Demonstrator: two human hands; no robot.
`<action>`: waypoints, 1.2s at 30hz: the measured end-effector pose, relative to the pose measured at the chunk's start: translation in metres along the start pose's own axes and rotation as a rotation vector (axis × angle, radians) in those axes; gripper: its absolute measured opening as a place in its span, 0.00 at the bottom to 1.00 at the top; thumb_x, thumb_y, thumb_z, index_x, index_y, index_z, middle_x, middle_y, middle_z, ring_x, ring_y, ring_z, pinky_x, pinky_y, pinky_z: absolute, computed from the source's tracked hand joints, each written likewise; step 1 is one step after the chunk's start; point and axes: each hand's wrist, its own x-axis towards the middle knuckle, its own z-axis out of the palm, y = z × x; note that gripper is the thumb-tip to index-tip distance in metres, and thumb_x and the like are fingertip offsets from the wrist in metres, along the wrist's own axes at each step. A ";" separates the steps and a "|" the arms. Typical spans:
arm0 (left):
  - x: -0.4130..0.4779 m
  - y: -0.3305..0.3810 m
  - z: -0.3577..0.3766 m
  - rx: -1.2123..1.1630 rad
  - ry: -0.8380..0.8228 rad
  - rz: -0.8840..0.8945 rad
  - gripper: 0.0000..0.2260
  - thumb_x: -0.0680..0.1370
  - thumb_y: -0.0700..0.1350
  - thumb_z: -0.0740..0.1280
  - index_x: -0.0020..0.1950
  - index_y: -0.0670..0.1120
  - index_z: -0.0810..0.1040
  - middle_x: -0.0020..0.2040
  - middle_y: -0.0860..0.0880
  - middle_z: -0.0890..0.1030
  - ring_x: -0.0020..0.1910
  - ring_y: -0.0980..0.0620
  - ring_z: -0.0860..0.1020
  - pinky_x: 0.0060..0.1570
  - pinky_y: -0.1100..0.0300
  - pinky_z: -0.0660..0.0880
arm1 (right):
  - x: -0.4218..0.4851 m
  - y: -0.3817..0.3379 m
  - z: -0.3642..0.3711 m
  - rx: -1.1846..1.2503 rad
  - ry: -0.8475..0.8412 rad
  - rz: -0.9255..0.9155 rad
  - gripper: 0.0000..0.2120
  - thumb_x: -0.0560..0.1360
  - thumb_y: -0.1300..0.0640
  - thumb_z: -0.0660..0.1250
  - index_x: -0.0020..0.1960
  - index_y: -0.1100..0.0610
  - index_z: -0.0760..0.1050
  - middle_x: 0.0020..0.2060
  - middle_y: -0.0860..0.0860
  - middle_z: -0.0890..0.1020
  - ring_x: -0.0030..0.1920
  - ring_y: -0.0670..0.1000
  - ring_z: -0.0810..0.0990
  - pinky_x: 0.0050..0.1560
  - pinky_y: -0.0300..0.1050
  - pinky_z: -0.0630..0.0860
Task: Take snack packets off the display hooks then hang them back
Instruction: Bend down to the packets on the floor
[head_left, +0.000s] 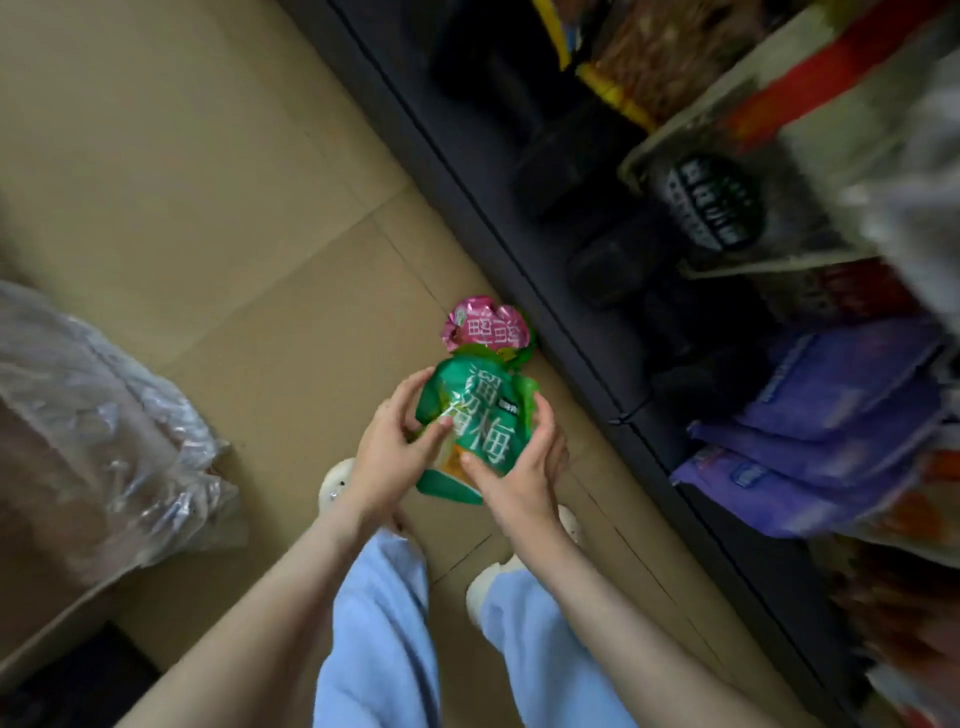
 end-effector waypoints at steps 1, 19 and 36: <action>-0.017 0.033 -0.012 -0.001 0.019 0.024 0.21 0.68 0.59 0.66 0.61 0.69 0.69 0.37 0.46 0.74 0.35 0.53 0.72 0.41 0.52 0.75 | -0.018 -0.026 -0.017 0.050 0.026 -0.019 0.47 0.63 0.58 0.75 0.73 0.50 0.52 0.62 0.49 0.63 0.66 0.51 0.61 0.69 0.53 0.61; -0.240 0.496 -0.082 -0.038 -0.388 0.309 0.02 0.74 0.46 0.70 0.42 0.52 0.78 0.43 0.44 0.80 0.40 0.47 0.80 0.47 0.45 0.77 | -0.214 -0.295 -0.333 0.351 0.390 -0.357 0.44 0.69 0.60 0.74 0.70 0.40 0.48 0.69 0.49 0.61 0.68 0.49 0.65 0.65 0.56 0.70; -0.283 0.636 0.051 0.316 -0.472 0.543 0.18 0.77 0.46 0.67 0.66 0.45 0.72 0.62 0.48 0.75 0.54 0.50 0.78 0.41 0.62 0.77 | -0.232 -0.302 -0.545 0.553 0.562 -0.254 0.04 0.77 0.56 0.65 0.50 0.54 0.74 0.45 0.49 0.77 0.45 0.45 0.75 0.37 0.27 0.70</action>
